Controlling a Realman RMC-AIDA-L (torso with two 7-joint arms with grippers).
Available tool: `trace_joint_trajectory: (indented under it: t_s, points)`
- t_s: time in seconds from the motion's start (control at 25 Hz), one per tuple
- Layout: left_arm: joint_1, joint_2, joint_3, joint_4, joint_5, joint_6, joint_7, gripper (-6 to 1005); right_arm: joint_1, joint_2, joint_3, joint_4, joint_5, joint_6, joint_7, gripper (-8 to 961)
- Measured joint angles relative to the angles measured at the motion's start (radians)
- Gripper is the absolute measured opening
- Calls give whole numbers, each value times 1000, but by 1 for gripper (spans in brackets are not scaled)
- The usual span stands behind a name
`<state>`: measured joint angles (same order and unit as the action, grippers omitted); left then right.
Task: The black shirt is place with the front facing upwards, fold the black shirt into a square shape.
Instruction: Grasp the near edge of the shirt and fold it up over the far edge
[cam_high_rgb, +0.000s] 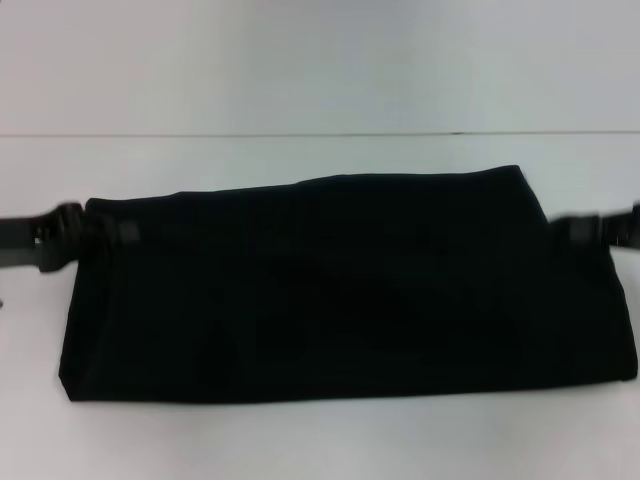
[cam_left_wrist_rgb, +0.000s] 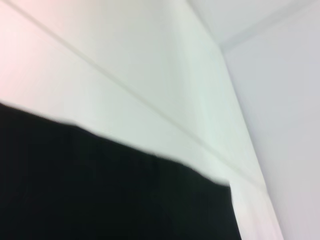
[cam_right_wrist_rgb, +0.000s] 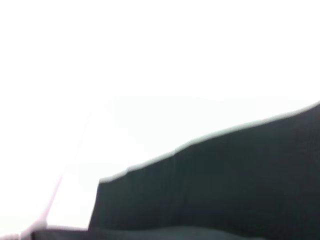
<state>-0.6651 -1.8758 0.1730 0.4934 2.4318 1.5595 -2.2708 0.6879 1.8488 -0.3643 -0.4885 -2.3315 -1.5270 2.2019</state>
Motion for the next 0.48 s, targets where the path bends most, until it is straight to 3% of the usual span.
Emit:
trace_joint_trajectory:
  t_s: [0.12, 0.24, 0.4, 0.48]
  points:
    - [8, -7, -11, -42, -61, -94, 16, 11, 1, 12, 8, 34, 79, 107, 1, 48]
    - [2, -35, -9, -59, -96, -156, 52, 11, 20, 39, 0, 43, 110, 191, -13, 49]
    - [-10, -51, -4, -53, -98, -189, 62, 10, 59, 65, -6, 38, 115, 264, -38, 51]
    - [-14, -54, -4, -54, -102, -211, 68, 10, 66, 67, -7, 38, 116, 279, -39, 53]
